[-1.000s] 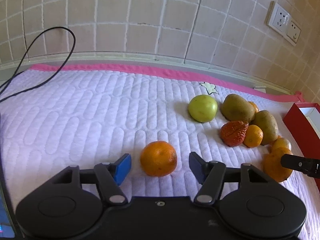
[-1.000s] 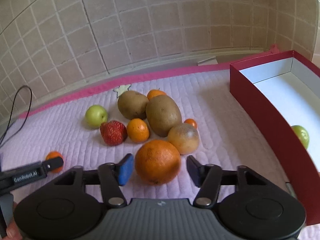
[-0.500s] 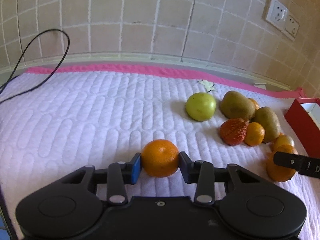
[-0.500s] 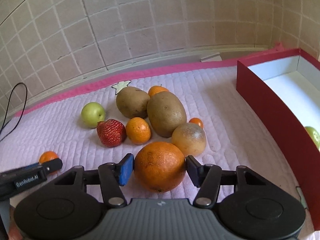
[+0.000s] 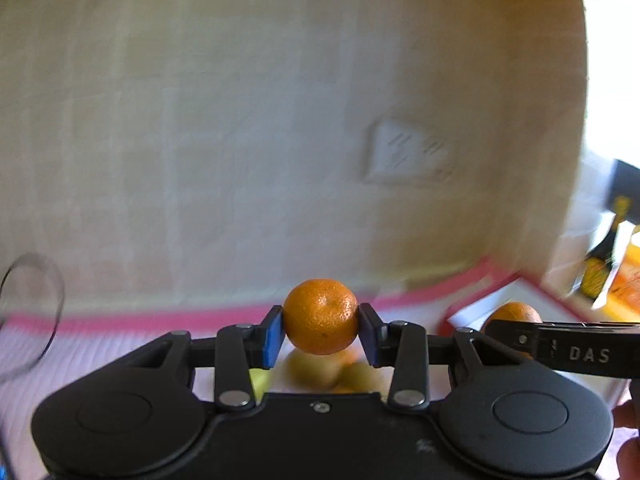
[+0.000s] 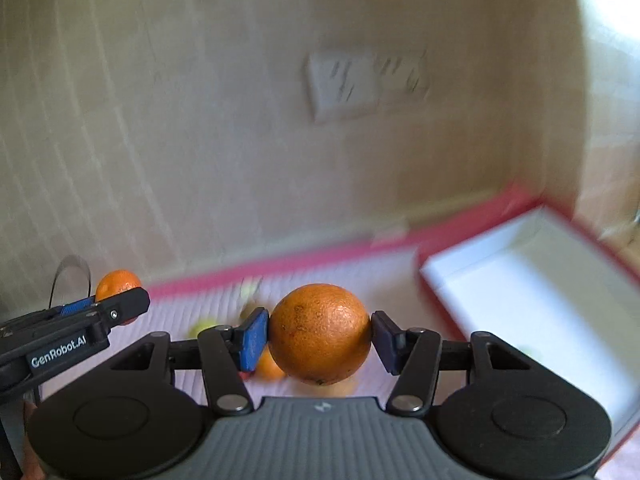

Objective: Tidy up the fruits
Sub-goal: 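Carry both citrus fruits into the red box and open both tools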

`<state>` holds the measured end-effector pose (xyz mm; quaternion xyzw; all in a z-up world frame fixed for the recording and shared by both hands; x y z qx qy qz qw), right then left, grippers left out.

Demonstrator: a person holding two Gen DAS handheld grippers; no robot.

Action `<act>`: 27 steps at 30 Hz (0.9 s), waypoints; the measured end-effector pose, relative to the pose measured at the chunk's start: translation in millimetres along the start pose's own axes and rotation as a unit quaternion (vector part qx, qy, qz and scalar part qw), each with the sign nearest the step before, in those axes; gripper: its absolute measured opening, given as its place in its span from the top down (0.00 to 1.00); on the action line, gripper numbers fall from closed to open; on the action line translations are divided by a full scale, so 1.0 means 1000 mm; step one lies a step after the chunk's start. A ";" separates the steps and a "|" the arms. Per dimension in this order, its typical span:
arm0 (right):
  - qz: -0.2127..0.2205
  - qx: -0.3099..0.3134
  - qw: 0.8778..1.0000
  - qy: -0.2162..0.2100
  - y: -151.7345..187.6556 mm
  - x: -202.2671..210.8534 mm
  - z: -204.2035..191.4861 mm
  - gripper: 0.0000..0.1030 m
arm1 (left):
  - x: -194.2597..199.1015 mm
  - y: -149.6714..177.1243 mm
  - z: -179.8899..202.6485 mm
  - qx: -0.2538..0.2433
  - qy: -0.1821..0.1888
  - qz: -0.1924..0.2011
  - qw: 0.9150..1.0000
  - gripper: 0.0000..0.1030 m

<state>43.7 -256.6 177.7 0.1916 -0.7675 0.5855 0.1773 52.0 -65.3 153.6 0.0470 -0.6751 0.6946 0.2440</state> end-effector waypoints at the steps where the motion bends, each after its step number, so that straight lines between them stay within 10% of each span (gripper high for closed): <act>1: 0.015 -0.002 1.000 0.008 -0.009 0.009 0.009 0.44 | 0.002 -0.009 0.012 -0.003 0.016 0.009 1.000 0.55; 9: 0.068 -0.051 0.989 0.121 -0.043 0.054 0.117 0.44 | -0.027 -0.034 0.133 -0.046 0.153 0.005 0.987 0.55; 27: -0.070 -0.132 0.970 0.191 0.048 0.021 0.240 0.44 | -0.123 0.065 0.249 -0.047 0.273 -0.194 0.941 0.55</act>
Point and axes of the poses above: each gripper's, at about its wrist camera, not at the fingertips, and x roughly against the way its jaws point, z to its right, y to its underside, the point moved 5 cm from there along -x, roughly the way its jaws point, and after that the axes turned 5 degrees about -y, right-handed, at the moved point
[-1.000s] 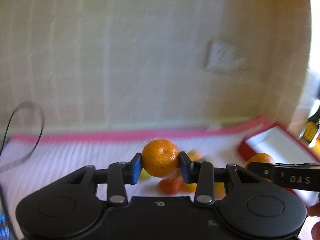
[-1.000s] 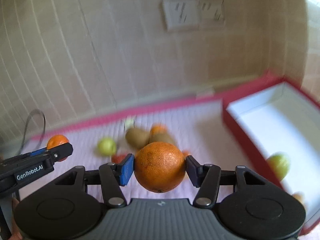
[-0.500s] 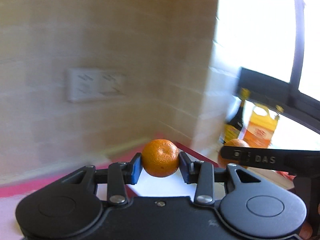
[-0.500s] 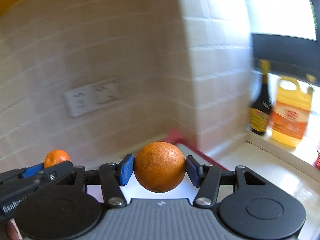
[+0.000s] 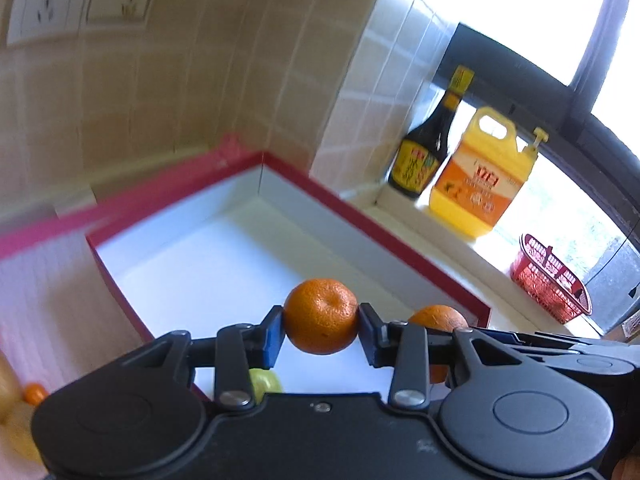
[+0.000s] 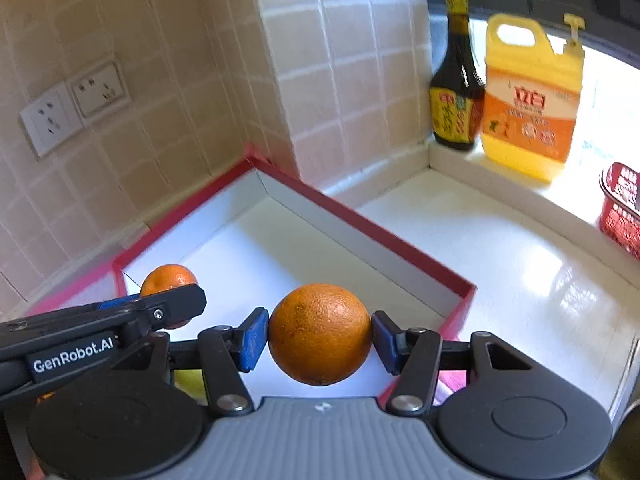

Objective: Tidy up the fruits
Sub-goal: 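Carry both citrus fruits into the red box and open both tools, then move both open tools back to the fruit pile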

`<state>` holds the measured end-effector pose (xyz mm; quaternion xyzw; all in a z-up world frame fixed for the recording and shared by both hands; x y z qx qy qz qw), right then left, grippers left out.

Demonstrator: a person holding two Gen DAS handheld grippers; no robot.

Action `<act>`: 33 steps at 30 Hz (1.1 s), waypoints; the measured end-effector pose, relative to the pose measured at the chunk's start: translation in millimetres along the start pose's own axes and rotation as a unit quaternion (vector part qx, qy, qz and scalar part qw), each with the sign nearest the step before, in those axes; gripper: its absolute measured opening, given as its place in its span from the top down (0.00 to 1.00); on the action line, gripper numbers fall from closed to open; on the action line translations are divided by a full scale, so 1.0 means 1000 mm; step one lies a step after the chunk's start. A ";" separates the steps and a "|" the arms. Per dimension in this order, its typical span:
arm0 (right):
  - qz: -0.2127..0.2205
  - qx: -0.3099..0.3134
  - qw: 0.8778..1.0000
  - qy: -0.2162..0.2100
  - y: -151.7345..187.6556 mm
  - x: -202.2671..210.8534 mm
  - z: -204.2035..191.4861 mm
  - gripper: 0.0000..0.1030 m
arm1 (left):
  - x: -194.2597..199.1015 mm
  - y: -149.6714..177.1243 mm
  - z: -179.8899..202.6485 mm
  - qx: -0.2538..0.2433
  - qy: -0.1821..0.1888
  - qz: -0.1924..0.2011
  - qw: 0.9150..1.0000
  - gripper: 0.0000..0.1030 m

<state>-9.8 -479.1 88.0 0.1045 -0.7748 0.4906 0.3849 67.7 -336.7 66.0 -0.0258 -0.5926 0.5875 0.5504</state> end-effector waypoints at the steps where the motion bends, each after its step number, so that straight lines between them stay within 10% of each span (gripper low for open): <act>1: -0.005 -0.003 1.000 -0.001 0.001 -0.002 0.001 0.44 | -0.003 0.003 -0.001 0.003 0.001 -0.007 1.000 0.55; 6: -0.021 -0.017 1.000 -0.007 0.003 -0.005 0.004 0.41 | -0.006 0.006 -0.002 0.006 0.011 -0.023 1.000 0.52; 8: -0.014 -0.029 0.999 -0.017 0.000 0.001 0.005 0.41 | 0.001 0.004 -0.004 0.013 0.015 -0.015 1.000 0.25; 14: 0.051 -0.001 0.999 -0.020 -0.023 0.038 -0.008 0.36 | 0.053 -0.011 -0.023 0.013 -0.008 0.041 0.999 0.24; 25: 0.110 0.099 0.986 -0.082 -0.038 0.090 -0.113 0.37 | 0.210 -0.034 -0.144 0.049 -0.144 0.126 0.980 0.28; 33: 0.036 0.146 0.976 -0.156 -0.007 0.048 -0.195 0.37 | 0.255 -0.012 -0.244 0.082 -0.245 0.070 0.964 0.28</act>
Point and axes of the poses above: each gripper's, at about its wrist camera, not at the fingertips, and x roughly against the way its jaws point, z to its right, y to its underside, the point moved 5 cm from there along -x, roughly the way its jaws point, and after that the axes turned 5 degrees about -y, right-handed, at the moved point
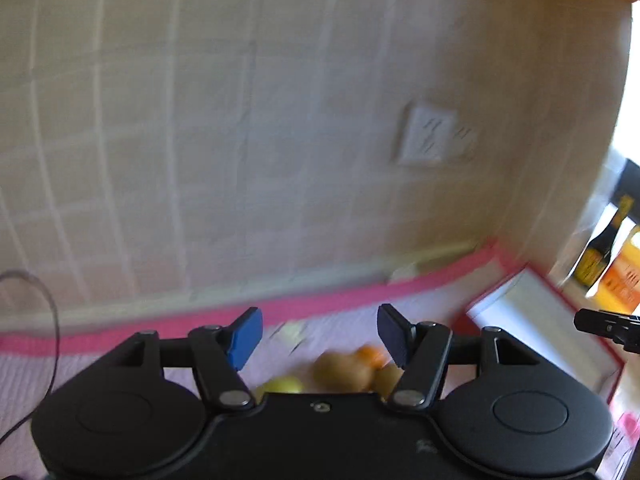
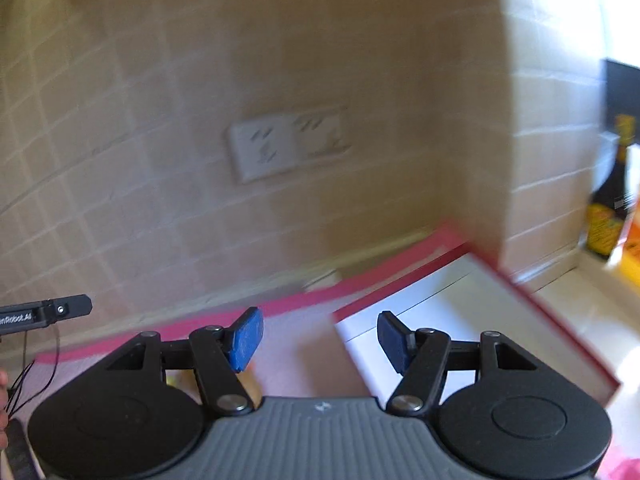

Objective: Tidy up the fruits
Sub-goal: 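Move both open tools back to the fruit pile, then grasp the second green apple with the left tool while the right tool grasps the brown speckled fruit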

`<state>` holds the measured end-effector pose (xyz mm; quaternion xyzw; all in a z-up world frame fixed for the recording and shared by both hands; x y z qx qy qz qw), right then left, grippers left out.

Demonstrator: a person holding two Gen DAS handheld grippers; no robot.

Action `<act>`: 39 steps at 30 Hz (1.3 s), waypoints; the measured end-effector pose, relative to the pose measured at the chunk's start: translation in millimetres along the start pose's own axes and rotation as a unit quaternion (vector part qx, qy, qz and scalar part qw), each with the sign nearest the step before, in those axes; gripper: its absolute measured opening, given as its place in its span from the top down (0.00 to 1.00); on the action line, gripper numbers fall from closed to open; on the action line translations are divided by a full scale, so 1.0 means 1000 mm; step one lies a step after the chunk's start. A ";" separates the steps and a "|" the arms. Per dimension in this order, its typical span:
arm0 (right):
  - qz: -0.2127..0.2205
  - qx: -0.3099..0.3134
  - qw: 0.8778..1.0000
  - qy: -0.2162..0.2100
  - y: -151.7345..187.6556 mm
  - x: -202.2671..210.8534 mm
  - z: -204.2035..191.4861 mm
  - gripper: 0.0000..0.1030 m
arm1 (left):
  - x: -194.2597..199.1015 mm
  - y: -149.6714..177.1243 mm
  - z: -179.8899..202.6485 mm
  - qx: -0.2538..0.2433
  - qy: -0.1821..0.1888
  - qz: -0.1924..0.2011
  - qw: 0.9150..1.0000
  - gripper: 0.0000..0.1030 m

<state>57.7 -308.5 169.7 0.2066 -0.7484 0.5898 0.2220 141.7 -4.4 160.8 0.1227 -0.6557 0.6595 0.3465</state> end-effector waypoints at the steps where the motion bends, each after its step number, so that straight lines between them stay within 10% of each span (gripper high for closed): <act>1: -0.014 0.001 1.000 -0.004 0.007 -0.010 -0.004 0.37 | -0.008 0.007 -0.004 0.001 -0.003 -0.010 1.000 0.28; 16: -0.161 -0.004 0.987 -0.010 0.092 -0.139 -0.024 0.39 | -0.146 0.086 -0.029 0.050 0.015 -0.132 0.990 0.27; 21: -0.184 -0.002 0.983 -0.012 0.099 -0.159 -0.026 0.44 | -0.159 0.094 -0.029 0.053 0.016 -0.142 0.988 0.44; 30: -0.192 -0.010 0.981 -0.018 0.105 -0.161 -0.025 0.55 | -0.143 0.085 -0.023 0.032 0.002 -0.115 0.993 0.44; 39: -0.105 -0.020 0.994 -0.016 0.057 -0.097 -0.016 0.55 | -0.087 0.031 0.032 -0.024 0.049 -0.030 0.998 0.44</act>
Point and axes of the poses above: each gripper's, at about its wrist camera, not at the fingertips, and x roughly against the way its jaws point, z to its right, y to its underside, the point moved 5 cm from there along -x, roughly the way its jaws point, and after that the axes turned 5 degrees about -y, right-handed, at the moved point
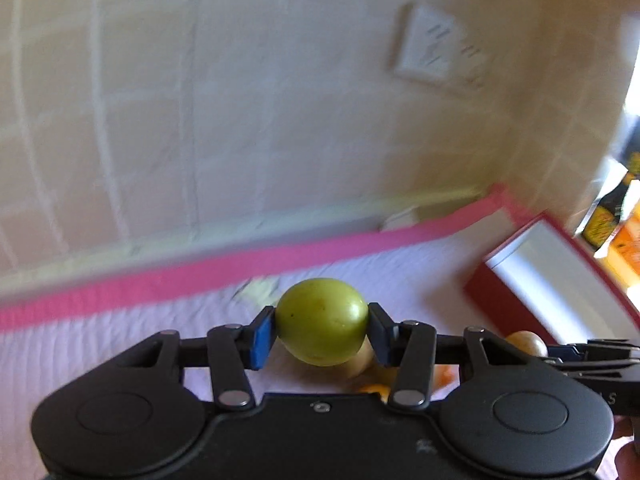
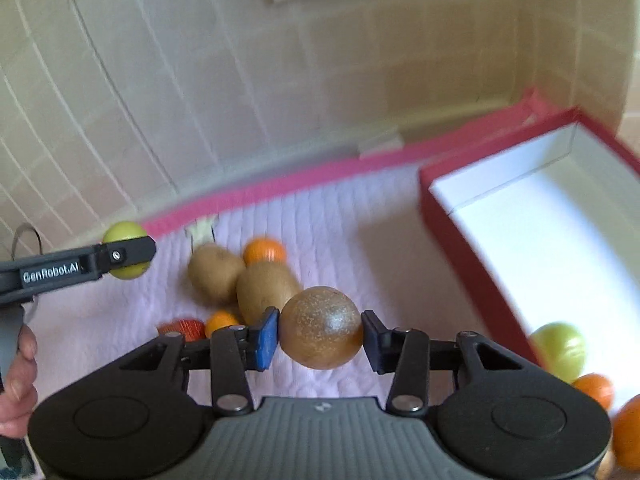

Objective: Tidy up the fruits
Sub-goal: 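Carry both fruits into the red box and open both tools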

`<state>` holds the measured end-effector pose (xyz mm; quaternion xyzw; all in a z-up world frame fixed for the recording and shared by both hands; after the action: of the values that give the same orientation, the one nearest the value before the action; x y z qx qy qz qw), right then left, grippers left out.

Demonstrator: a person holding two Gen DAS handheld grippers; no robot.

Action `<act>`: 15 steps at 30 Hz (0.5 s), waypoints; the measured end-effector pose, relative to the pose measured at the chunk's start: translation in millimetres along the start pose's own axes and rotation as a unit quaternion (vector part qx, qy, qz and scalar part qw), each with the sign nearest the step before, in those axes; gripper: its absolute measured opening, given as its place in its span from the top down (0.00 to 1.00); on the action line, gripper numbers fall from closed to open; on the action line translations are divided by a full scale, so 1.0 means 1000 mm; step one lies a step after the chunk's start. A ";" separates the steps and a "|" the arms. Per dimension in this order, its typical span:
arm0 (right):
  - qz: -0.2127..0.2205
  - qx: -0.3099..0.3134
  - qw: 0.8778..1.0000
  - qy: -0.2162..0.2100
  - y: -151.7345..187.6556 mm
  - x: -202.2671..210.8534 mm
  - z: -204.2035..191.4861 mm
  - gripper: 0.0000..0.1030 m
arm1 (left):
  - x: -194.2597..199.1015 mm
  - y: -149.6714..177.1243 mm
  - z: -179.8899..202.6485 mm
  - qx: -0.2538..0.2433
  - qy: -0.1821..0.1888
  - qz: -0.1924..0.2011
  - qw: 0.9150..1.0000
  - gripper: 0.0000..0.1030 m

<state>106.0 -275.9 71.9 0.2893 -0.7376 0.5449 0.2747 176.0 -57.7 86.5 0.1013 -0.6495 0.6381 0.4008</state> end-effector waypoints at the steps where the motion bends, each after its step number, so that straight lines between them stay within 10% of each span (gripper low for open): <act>1: 0.012 0.000 1.000 0.001 -0.006 0.009 0.002 0.55 | 0.006 -0.007 0.009 -0.010 0.005 0.012 1.000 0.44; 9: 0.127 -0.003 0.990 0.066 -0.049 0.098 0.036 0.55 | 0.034 -0.063 0.107 -0.088 0.094 0.085 0.988 0.44; 15: 0.150 -0.061 0.979 0.124 -0.049 0.129 0.101 0.55 | 0.000 -0.070 0.201 -0.133 0.193 0.056 0.971 0.44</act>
<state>44.1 -401.7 170.8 0.0880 -0.7647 0.5653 0.2965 142.5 -252.1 166.3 -0.1140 -0.6436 0.5749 0.4922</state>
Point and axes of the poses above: each gripper's, at about its wrist camera, not at the fingertips, and x roughly against the way its jaws point, z to its right, y to its underside, the point moved 5 cm from there along -x, roughly the way its jaws point, and after that the axes turned 5 degrees about -y, right-handed, at the moved point
